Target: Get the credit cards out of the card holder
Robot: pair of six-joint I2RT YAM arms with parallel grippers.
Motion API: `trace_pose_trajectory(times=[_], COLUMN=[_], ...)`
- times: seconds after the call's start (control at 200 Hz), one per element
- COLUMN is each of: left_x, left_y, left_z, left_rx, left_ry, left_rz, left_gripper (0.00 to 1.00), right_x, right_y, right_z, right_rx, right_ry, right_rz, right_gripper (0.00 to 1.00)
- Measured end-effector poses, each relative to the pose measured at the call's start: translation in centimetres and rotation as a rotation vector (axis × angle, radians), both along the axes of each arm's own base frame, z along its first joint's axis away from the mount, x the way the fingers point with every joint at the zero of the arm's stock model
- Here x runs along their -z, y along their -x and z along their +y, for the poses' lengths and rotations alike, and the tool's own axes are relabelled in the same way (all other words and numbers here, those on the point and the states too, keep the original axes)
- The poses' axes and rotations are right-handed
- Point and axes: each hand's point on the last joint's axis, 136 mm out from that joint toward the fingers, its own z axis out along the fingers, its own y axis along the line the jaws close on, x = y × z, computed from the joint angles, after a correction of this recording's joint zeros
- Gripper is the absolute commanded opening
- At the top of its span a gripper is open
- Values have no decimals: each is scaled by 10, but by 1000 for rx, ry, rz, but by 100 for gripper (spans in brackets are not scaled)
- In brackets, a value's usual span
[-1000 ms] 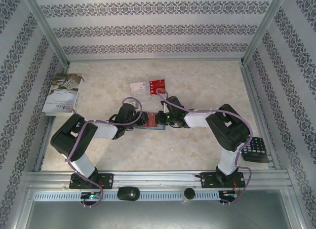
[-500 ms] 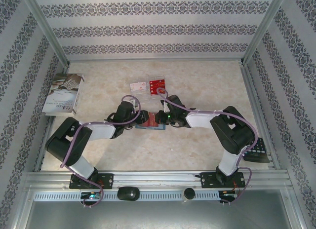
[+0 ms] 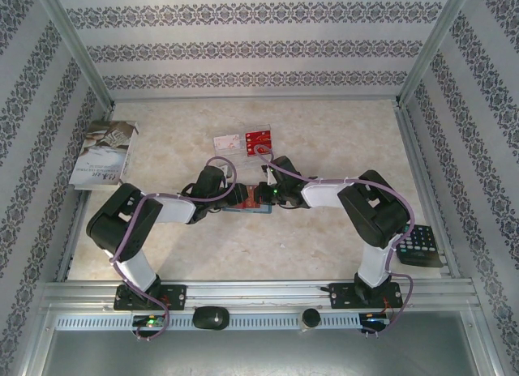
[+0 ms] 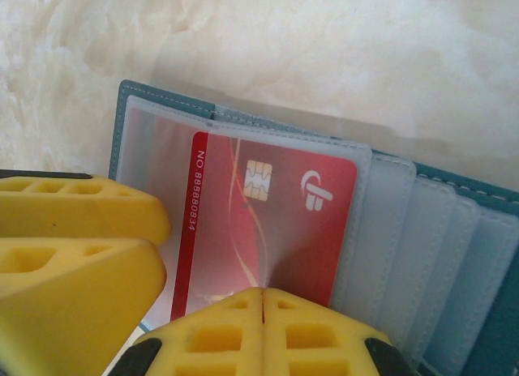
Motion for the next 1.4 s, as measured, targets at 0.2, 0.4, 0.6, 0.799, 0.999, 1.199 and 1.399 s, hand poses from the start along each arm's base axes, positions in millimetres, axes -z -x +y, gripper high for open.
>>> trace_pose_trajectory(times=[0.2, 0.4, 0.6, 0.799, 0.999, 1.199, 1.399], left_x=[3, 4, 2, 1, 1, 4, 5], left_y=[-3, -8, -9, -9, -7, -3, -4], left_z=[-2, -2, -3, -4, -3, 2, 3], left_rx=[0, -3, -4, 0, 2, 3, 7], left_ry=[3, 8, 13, 16, 14, -27, -51], left_rz=[-3, -10, -18, -17, -8, 16, 23], left_gripper=[24, 26, 27, 31, 27, 25, 25], right_x=[0, 0, 0, 0, -1, -1, -2], right_y=[0, 0, 0, -2, -2, 1, 0], right_z=[0, 0, 0, -2, -5, -4, -4], right_rx=[0, 1, 0, -22, -65, -96, -128], right_ry=[0, 1, 0, -13, -38, -33, -30], right_rz=[0, 0, -1, 8, 26, 36, 46], right_gripper=[0, 0, 0, 0, 0, 0, 0])
